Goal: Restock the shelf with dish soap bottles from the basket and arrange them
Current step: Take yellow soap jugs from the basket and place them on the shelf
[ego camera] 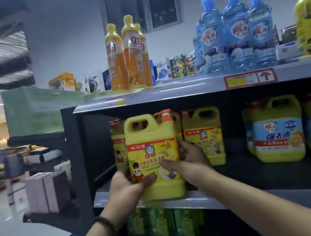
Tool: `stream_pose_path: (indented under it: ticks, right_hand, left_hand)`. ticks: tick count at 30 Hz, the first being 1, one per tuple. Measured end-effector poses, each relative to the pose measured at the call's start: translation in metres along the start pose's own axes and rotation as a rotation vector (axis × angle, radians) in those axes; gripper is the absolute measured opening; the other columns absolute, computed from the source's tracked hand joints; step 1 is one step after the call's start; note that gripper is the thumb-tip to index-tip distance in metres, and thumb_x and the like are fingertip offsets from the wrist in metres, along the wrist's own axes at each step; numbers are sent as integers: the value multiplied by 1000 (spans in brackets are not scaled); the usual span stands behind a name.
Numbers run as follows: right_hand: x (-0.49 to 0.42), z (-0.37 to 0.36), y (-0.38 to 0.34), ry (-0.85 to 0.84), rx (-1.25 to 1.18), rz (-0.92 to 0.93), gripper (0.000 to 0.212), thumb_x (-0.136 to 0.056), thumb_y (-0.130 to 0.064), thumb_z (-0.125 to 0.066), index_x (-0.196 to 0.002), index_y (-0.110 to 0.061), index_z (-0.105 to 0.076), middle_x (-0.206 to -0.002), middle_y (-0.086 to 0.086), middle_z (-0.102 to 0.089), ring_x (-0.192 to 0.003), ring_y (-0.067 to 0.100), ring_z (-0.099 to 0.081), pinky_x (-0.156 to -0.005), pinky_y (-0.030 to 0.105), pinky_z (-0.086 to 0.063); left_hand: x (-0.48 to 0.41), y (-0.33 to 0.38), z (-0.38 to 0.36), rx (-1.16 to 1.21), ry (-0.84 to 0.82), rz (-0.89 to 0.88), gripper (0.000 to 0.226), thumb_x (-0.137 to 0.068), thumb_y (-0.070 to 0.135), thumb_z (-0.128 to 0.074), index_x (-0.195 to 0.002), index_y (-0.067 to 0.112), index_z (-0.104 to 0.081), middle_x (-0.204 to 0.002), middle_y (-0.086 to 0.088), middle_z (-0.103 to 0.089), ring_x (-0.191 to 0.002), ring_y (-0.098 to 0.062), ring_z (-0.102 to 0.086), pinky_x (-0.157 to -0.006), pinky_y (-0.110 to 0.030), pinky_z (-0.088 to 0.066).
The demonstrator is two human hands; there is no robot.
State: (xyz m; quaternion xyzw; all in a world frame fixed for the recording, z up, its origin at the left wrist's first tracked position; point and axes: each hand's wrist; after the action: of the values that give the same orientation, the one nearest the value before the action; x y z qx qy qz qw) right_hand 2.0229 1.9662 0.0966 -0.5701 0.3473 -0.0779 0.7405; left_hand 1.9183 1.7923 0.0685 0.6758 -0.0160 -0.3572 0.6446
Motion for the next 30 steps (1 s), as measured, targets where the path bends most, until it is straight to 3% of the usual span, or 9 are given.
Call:
stream_pose_path:
  ticks: [7,11,13,15,17,20,23,26,30]
  right_hand:
    - [-77,-55,38,-49,135,58,47,-83,-28,-91,-124,-33,-67,-117,-12,-78,-107,10,-74,-97,49,-62]
    - [-99,-83,50,-36,334,112,54,-82,-37,-89,-130,-32,-64,-122,-11,-74,-110,13,-70,-98,42,-59]
    - [-108,-92,51,-46,384,103,57,-83,-37,-89,-133,-29,-62,-124,-8,-73,-112,16,-68,-95,37,-56]
    - [-115,-99,53,-36,433,95,58,-81,-39,-90,-130,-27,-61,-123,-5,-73,-112,19,-69,-92,37,-56]
    - [-121,-105,55,-21,465,89,57,-82,-40,-89,-129,-26,-61,-123,-3,-73,-112,20,-69,-90,37,-57]
    - [-125,-114,58,5,517,79,56,-81,-43,-89,-127,-24,-61,-122,-1,-73,-113,22,-69,-90,39,-59]
    - [-122,-121,55,21,569,72,60,-82,-45,-88,-128,-21,-58,-125,4,-70,-115,28,-68,-93,44,-59]
    - [-116,-111,44,-87,572,10,56,-87,-41,-85,-131,-16,-60,-128,5,-70,-116,28,-67,-91,36,-55]
    - [-89,-76,32,-120,574,67,47,-92,-42,-79,-128,-17,-64,-107,-1,-72,-97,18,-69,-77,31,-55]
  left_hand:
    - [-73,-39,48,-86,-30,-60,65,-81,7,-87,-136,24,-58,-124,-1,-76,-113,-21,-75,-97,-47,-61]
    - [-93,-70,69,-111,-10,-87,67,-84,10,-86,-141,26,-54,-129,-2,-74,-118,-22,-73,-97,-43,-61]
    - [-103,-80,76,-184,8,-106,72,-84,23,-89,-144,34,-51,-131,-2,-72,-119,-19,-71,-100,-43,-58]
    - [-114,-93,77,-361,128,-103,81,-80,38,-89,-148,40,-45,-130,-4,-64,-117,-16,-61,-103,-43,-53]
    - [-116,-101,71,-538,288,-55,84,-82,38,-85,-152,36,-39,-124,-7,-51,-108,-17,-45,-102,-43,-49]
    - [-109,-101,51,-659,386,-8,90,-90,32,-77,-162,23,-24,-131,-14,-42,-114,-35,-49,-104,-54,-49]
    - [-102,-95,38,-783,423,42,89,-98,31,-66,-167,14,-12,-141,-18,-37,-123,-44,-46,-107,-52,-41]
    - [-93,-89,36,-827,408,74,89,-91,27,-67,-165,14,-18,-139,-17,-38,-123,-44,-43,-105,-53,-40]
    - [-64,-72,36,-857,343,-35,65,-88,23,-72,-148,17,-48,-134,-14,-47,-119,-42,-50,-98,-49,-45]
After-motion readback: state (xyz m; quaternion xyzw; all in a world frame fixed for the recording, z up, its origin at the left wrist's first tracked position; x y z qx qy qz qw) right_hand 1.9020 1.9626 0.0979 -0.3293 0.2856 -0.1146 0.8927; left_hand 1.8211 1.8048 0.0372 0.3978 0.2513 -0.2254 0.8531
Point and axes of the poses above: each hand's wrist, its own x-axis away from the middle knuckle, its own z-axis out of the back of the hand, y = z × x
